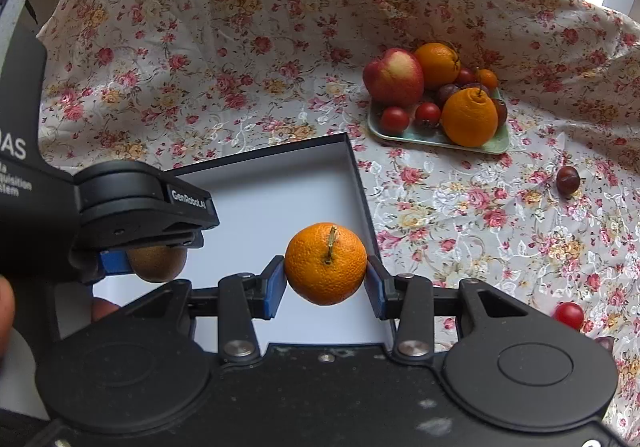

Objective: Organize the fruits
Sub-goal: 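Open the right tool to drop the tangerine in the box while the left tool releases the kiwi, then raise both open tools out of the white box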

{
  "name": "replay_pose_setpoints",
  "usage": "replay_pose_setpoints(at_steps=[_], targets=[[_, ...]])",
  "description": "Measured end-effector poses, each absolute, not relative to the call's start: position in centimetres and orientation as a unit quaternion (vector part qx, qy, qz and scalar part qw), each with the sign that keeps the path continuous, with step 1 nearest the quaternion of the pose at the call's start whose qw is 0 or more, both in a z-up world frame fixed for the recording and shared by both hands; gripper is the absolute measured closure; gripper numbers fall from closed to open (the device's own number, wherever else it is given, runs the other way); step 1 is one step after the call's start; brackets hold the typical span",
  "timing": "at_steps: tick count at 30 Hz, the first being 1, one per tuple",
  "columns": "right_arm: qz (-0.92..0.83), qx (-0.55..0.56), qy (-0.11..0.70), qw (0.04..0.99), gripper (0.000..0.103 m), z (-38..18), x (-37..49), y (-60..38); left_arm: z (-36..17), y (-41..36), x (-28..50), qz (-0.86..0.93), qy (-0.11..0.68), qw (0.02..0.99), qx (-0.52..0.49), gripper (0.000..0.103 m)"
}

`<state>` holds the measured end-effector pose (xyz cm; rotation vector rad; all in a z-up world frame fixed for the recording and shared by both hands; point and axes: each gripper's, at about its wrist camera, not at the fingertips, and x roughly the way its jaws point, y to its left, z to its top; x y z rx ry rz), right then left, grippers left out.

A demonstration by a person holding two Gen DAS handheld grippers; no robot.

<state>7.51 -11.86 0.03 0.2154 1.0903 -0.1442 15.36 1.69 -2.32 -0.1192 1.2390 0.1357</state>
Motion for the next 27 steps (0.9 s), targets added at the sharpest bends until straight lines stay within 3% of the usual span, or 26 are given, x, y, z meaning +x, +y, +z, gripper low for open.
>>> replay_pose_setpoints(at_steps=[9, 18, 27], targets=[[-0.038, 0.045, 0.534, 0.844, 0.059, -0.8, 8.5, -9.7, -2.8, 2.1, 15.5, 0.043, 0.594, 0.802, -0.047, 0.046], [-0.022, 0.079, 0.559, 0.825, 0.059, -2.0, 9.5, -10.4, -1.4, 1.7, 15.1, 0.059, 0.561, 0.825, -0.021, 0.046], [-0.020, 0.069, 0.561, 0.825, 0.059, -2.1, 9.5, -10.0, -2.0, 1.8, 15.3, 0.047, 0.578, 0.814, -0.036, 0.046]])
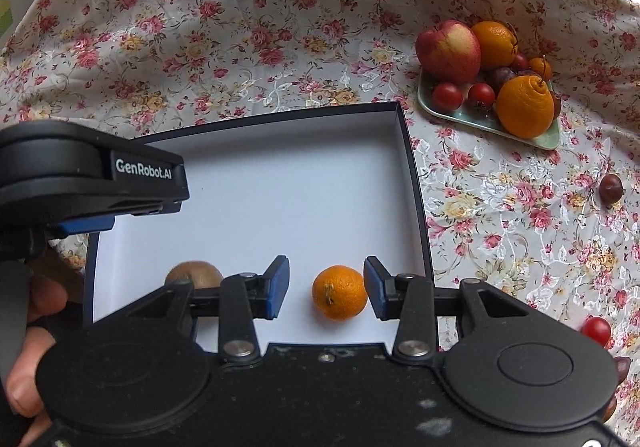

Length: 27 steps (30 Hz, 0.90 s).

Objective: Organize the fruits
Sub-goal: 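Raise both open tools out of the white box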

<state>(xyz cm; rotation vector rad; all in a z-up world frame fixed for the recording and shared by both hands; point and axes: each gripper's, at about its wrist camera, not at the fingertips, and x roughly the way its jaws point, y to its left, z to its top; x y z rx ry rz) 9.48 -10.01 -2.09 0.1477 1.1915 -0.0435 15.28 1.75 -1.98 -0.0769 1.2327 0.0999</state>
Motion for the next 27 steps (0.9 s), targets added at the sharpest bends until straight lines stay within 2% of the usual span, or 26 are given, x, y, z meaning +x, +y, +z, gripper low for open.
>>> replay_pose_setpoints(at_steps=[27], targets=[[-0.024, 0.071, 0.591, 0.803, 0.059, -2.57, 9.75, -10.28, -2.04, 2.29, 15.39, 0.036, 0.592, 0.802, -0.069, 0.046]])
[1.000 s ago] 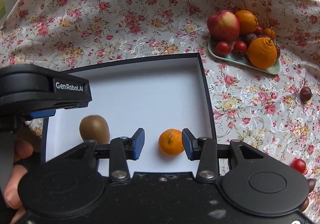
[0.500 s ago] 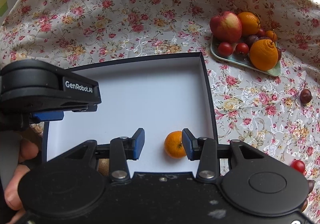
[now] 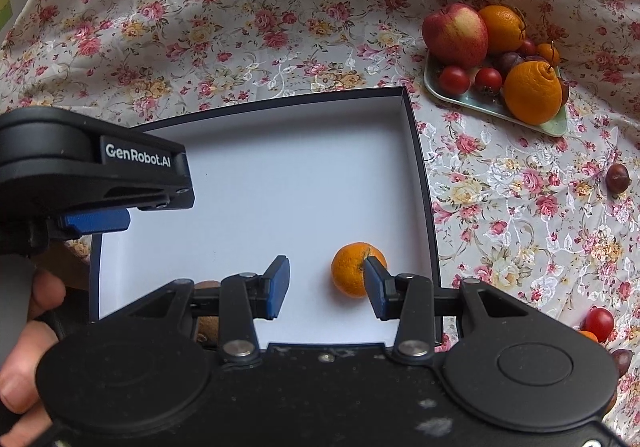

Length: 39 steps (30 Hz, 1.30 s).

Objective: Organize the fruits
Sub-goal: 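Raise both open tools out of the white box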

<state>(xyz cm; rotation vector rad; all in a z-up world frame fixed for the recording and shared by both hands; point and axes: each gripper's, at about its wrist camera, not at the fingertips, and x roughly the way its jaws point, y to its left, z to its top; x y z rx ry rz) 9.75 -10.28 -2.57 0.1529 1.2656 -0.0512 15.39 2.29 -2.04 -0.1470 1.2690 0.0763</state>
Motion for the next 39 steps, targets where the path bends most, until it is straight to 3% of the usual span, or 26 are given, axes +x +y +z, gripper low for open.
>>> replay_pose_setpoints(at_steps=[17, 20, 39], targets=[[-0.062, 0.099, 0.566, 0.816, 0.062, -1.1, 8.9, -11.3, -2.0, 2.1, 15.4, 0.036, 0.592, 0.803, -0.061, 0.046], [-0.048, 0.111, 0.582, 0.804, 0.070, -1.2, 9.2, -12.0, -2.0, 1.9, 15.4, 0.032, 0.592, 0.803, -0.060, 0.046], [-0.097, 0.162, 0.600, 0.778, 0.074, -0.8, 9.0, -18.3, -0.8, -2.2, 14.3, -0.037, 0.580, 0.814, -0.017, 0.046]])
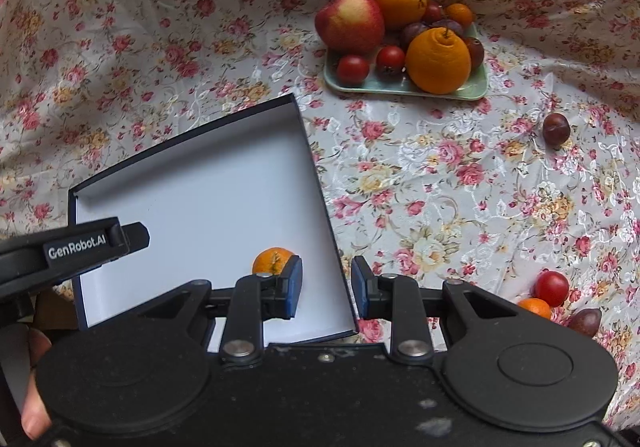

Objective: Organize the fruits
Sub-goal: 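Raise both open tools out of the white box, then move both open tools back toward the remaining fruit cluster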

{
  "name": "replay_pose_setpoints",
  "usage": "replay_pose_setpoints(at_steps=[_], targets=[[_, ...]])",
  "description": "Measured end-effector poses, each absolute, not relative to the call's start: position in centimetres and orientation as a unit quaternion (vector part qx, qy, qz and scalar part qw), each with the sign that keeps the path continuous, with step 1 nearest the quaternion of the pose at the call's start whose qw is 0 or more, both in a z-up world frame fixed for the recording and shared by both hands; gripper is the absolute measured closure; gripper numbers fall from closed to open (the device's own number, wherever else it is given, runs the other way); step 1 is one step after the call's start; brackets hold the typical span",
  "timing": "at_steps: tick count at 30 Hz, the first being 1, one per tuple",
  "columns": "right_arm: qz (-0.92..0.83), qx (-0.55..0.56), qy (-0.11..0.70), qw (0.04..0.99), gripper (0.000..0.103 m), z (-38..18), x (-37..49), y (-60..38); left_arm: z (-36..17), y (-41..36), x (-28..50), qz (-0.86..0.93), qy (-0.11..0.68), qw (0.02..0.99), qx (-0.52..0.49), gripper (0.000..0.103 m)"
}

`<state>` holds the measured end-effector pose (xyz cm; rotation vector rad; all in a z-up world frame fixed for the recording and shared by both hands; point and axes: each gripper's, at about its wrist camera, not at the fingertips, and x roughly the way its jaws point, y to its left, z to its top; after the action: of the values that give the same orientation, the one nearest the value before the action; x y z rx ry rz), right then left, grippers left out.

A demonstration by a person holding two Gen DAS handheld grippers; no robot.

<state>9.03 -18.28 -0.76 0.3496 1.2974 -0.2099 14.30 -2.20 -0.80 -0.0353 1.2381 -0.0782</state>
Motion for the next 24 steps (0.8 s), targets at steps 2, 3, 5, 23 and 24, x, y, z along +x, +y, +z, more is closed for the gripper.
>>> replay_pose_setpoints(at_steps=[2, 3, 5, 23, 24], targets=[[-0.109, 0.173, 0.599, 0.774, 0.074, -0.7, 8.9, -19.5, -0.6, -2.8, 14.1, -0.041, 0.575, 0.817, -0.008, 0.047], [-0.116, 0.176, 0.598, 0.773, 0.074, -0.7, 8.7, -20.0, -0.5, -3.1, 14.0, -0.044, 0.573, 0.818, -0.003, 0.047], [-0.127, 0.182, 0.597, 0.771, 0.074, -0.6, 8.5, -21.0, -0.4, -3.7, 13.8, -0.051, 0.571, 0.819, 0.001, 0.047], [-0.171, 0.206, 0.610, 0.746, 0.074, -0.7, 5.6, -26.7, -0.7, -10.4, 10.9, -0.137, 0.585, 0.797, 0.053, 0.047], [-0.173, 0.208, 0.612, 0.743, 0.074, -0.7, 5.4, -27.0, -0.8, -10.7, 10.8, -0.140, 0.586, 0.796, 0.055, 0.047]])
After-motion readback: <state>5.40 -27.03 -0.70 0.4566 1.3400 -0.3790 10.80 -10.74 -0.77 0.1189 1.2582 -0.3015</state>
